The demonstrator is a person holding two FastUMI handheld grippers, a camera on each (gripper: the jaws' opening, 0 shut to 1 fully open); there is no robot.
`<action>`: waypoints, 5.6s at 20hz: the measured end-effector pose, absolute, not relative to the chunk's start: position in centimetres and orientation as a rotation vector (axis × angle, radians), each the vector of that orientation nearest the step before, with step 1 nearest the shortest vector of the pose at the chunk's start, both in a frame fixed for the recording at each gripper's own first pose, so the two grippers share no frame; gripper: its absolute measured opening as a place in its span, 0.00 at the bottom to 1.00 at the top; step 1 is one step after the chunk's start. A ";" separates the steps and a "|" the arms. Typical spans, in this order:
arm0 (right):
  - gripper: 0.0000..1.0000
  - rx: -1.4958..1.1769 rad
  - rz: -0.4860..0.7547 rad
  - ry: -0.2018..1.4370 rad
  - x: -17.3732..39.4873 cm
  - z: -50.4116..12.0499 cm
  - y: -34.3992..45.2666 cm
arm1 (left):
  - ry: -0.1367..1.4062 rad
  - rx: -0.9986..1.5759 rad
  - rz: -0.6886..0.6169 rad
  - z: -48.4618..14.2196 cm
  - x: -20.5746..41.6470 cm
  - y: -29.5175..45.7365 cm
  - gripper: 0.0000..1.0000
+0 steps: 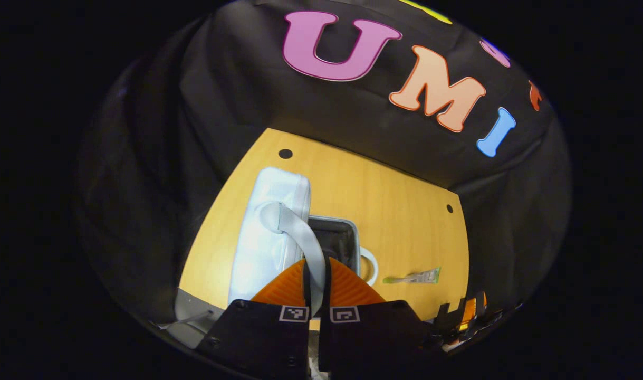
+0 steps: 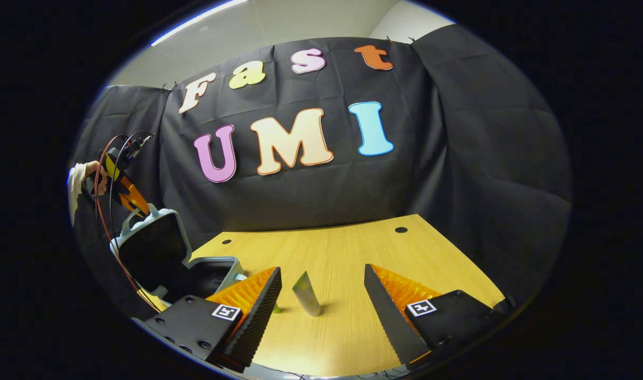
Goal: First open the suitcase, pack the skin care products into it, and then close the suitcase.
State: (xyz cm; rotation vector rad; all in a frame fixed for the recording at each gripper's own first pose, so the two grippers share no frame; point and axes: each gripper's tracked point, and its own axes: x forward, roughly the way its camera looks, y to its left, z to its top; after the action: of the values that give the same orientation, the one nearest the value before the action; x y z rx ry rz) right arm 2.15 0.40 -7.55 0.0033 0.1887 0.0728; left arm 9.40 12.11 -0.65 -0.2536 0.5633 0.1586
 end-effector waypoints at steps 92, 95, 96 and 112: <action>0.98 -0.200 0.704 0.634 13.6 -30.9 4.0 | 0.091 -0.192 0.120 -27.0 28.8 -17.4 0.83; 0.98 -0.218 0.692 0.614 14.2 -31.4 4.2 | 0.094 -0.158 0.140 -27.2 29.6 -17.4 0.63; 0.98 -0.221 0.691 0.612 14.3 -31.5 4.3 | 0.098 -0.153 0.149 -27.4 29.9 -17.3 0.52; 0.57 -0.152 0.611 0.561 16.7 -32.7 6.8 | 0.115 -0.254 0.147 -24.9 26.9 -16.0 0.19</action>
State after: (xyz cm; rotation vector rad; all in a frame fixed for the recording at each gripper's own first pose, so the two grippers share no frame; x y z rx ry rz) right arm 16.68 6.78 -32.70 -0.1517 0.5615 0.6107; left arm 26.89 -16.05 -24.91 -0.2536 0.1151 0.1471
